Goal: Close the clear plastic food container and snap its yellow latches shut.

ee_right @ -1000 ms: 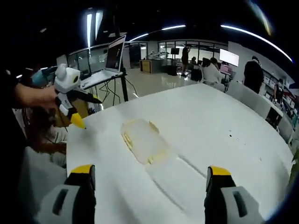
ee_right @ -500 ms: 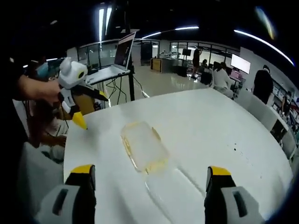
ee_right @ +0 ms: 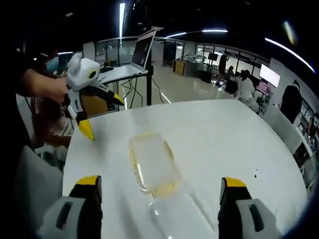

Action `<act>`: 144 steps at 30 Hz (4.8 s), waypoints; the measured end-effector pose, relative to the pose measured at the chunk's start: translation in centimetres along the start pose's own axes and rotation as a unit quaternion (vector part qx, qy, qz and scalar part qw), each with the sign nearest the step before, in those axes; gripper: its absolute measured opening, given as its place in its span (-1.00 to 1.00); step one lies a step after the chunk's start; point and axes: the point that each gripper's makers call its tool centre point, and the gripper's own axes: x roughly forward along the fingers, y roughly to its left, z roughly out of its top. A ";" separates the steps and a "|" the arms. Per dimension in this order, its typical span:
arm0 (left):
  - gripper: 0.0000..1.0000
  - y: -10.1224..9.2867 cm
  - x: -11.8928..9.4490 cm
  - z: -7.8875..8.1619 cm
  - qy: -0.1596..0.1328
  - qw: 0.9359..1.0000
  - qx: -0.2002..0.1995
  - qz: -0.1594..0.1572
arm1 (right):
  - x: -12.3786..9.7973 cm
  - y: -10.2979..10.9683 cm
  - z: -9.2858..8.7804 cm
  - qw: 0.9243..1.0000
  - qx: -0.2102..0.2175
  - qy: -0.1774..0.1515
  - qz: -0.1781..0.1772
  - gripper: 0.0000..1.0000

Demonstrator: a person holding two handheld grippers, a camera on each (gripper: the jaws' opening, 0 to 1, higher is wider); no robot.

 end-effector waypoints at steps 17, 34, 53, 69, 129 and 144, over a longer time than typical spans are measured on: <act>0.98 0.3 1.7 1.1 0.004 1.000 0.029 -0.012 | 2.5 -0.9 0.8 0.999 -0.024 -0.005 0.029 0.97; 0.98 1.5 1.9 0.5 0.016 0.999 0.038 -0.017 | 3.6 -0.9 0.3 0.999 -0.015 -0.002 0.039 0.97; 0.88 2.2 4.0 -0.8 0.088 0.972 0.202 -0.079 | 4.8 -0.2 -1.9 0.990 -0.115 0.055 0.061 0.51; 0.62 2.1 4.7 0.4 0.085 0.931 0.317 -0.160 | 5.1 -0.7 -2.7 0.980 -0.168 0.081 0.074 0.16; -0.17 3.8 10.5 -1.7 0.187 0.856 0.412 -0.249 | 9.6 -1.4 -7.9 0.949 -0.159 0.229 0.144 -0.26; -0.29 3.5 9.4 -0.6 0.184 0.861 0.406 -0.244 | 8.7 -1.5 -7.2 0.950 -0.160 0.230 0.138 -0.29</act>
